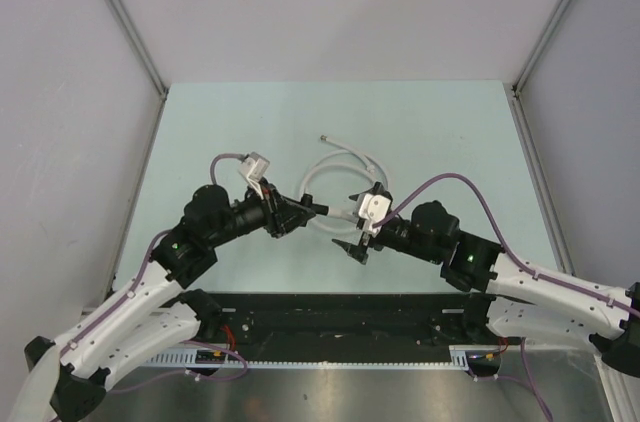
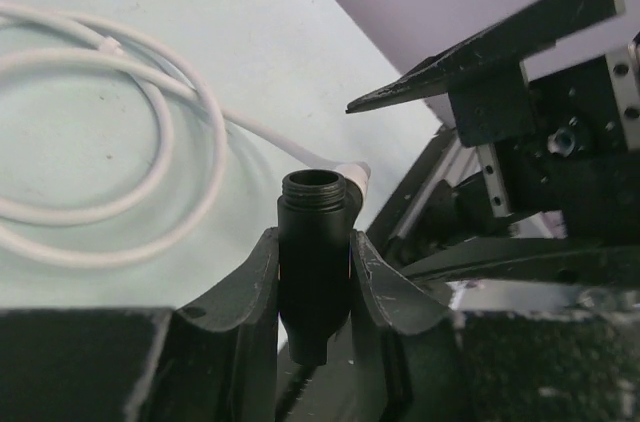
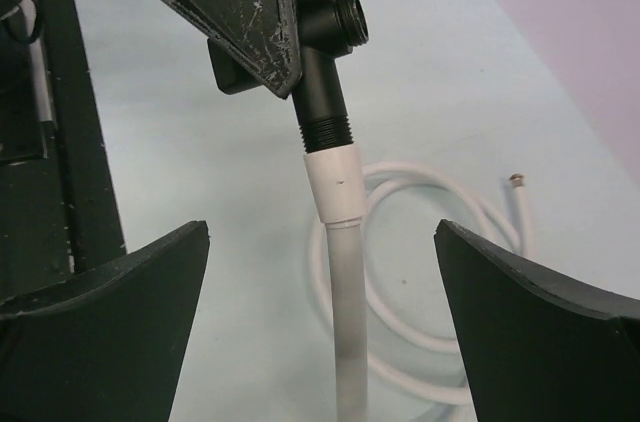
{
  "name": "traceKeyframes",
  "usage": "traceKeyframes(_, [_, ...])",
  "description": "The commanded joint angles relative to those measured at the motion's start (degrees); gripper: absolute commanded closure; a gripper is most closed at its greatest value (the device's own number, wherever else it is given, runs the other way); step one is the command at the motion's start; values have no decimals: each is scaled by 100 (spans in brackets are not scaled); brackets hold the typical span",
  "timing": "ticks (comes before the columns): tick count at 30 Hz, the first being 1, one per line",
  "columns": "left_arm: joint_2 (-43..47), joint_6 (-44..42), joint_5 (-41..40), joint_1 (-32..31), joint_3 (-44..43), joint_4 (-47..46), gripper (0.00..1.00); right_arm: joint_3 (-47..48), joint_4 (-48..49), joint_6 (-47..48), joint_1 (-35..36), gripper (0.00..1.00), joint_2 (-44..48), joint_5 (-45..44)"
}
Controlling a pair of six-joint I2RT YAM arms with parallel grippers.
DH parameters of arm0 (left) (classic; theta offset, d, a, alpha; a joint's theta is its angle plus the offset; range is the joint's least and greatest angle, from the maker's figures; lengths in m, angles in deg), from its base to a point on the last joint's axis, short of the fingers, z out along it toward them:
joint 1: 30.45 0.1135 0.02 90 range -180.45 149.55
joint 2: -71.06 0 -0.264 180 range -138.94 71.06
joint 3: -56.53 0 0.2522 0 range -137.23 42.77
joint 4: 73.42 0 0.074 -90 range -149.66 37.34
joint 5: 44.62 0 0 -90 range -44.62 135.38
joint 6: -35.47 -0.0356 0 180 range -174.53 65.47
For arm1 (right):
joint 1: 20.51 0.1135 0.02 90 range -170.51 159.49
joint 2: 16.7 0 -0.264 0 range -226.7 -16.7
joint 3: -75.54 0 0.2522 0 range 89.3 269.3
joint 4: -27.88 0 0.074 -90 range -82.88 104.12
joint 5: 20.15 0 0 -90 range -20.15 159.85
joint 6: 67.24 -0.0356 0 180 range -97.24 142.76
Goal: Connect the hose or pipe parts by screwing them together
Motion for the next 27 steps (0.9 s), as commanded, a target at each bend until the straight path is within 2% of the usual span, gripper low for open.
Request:
traceKeyframes(1, [186, 1386, -130, 18, -488, -166, 100, 141, 527, 958, 443, 0, -31, -1068])
traceKeyframes(5, [64, 1844, 90, 9, -603, 54, 100, 141, 791, 1328, 619, 4, -251, -1244])
traceKeyframes(10, [-51, 2363, 546, 18, -656, 142, 100, 141, 1019, 1610, 751, 18, -533, -1253])
traceKeyframes(11, [-60, 2398, 608, 26, -665, 142, 100, 141, 1046, 1654, 778, 25, -611, -1280])
traceKeyframes(13, [-51, 2521, 696, 18, -691, 151, 100, 141, 1108, 1698, 804, 34, -664, -1341])
traceKeyframes(16, [-69, 2662, 758, 26, -682, 151, 100, 141, 1134, 1786, 866, 54, -744, -1438])
traceKeyframes(17, [-86, 2679, 828, 26, -682, 142, 100, 141, 1125, 1786, 874, 68, -761, -1438])
traceKeyframes(19, [-130, 2688, 907, 26, -700, 151, 100, 141, 1082, 1734, 892, 79, -788, -1377])
traceKeyframes(20, [-165, 2627, 995, 26, -726, 151, 100, 141, 1046, 1690, 892, 89, -770, -1324])
traceKeyframes(23, [-288, 1917, 1250, 18, -823, 125, 100, 141, 941, 1444, 892, 100, -691, -807])
traceKeyframes(24, [-315, 1114, 1312, 18, -884, 99, 100, 158, 862, 1356, 857, 100, -665, -536])
traceKeyframes(26, [-289, 249, 1339, 9, -876, 46, 100, 193, 783, 988, 752, 100, -568, 105])
traceKeyframes(27, [-245, -469, 1252, 9, -762, 11, 100, 211, 704, 830, 664, 100, -525, 370])
